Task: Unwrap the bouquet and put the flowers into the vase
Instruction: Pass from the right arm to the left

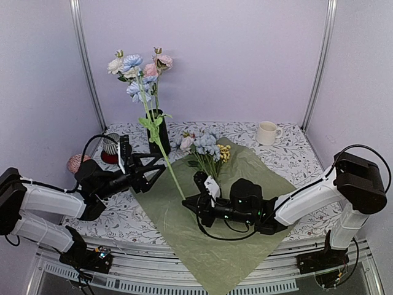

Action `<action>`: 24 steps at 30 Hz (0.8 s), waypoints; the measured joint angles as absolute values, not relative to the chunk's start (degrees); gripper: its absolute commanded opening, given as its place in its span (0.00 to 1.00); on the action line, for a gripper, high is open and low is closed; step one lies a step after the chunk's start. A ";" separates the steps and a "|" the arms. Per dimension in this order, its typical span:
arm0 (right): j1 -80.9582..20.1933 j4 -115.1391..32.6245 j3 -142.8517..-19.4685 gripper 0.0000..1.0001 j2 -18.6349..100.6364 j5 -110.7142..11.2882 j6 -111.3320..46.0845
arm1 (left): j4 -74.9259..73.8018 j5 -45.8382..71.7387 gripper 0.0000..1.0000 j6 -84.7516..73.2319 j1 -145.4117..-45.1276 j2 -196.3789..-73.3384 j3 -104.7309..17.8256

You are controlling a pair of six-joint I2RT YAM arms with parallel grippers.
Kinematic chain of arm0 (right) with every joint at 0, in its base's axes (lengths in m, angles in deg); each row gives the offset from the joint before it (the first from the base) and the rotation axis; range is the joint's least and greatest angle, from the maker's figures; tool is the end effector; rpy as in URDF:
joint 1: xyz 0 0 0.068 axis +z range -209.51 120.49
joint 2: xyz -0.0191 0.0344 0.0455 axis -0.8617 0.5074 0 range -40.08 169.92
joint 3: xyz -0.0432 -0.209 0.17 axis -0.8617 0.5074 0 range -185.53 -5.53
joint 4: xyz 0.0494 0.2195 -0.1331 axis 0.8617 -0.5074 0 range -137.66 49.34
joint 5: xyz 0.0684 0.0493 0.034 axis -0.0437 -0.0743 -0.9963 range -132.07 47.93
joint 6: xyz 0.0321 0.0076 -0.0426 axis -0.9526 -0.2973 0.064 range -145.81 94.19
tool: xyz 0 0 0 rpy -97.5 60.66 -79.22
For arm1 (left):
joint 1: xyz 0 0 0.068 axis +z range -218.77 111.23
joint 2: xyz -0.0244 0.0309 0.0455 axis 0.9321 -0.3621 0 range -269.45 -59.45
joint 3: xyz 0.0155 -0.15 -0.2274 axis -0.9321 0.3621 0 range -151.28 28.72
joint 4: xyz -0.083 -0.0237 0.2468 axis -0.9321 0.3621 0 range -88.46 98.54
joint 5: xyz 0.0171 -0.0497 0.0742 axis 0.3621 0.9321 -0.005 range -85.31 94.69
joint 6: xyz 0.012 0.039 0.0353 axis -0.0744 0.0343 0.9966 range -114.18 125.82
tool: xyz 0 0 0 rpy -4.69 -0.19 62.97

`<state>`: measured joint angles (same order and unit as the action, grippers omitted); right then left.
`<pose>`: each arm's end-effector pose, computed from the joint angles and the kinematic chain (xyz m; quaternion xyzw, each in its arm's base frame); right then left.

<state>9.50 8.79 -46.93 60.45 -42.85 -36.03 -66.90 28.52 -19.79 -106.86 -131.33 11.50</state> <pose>0.1261 0.3301 0.1752 -0.3789 0.6637 0.4152 0.4935 0.1738 -0.1544 0.2247 0.2271 0.5826 -0.5145 0.5867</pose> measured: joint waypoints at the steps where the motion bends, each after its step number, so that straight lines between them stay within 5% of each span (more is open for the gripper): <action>1: 9.59 8.40 -47.24 0.03 60.65 -42.87 -35.85 | -67.06 29.05 0.72 -20.16 -106.75 -131.61 11.50; 13: 9.94 5.93 -48.99 0.03 62.02 -42.89 -34.67 | -69.83 33.68 0.43 -21.45 -106.29 -132.14 11.50; 18: 10.03 5.66 -49.12 0.03 62.05 -42.89 -34.34 | -69.85 34.08 0.24 -21.77 -106.05 -132.12 11.50; 24: 10.25 4.70 -50.06 0.13 62.44 -43.18 -33.62 | -69.79 34.08 0.08 -21.97 -105.72 -132.12 11.48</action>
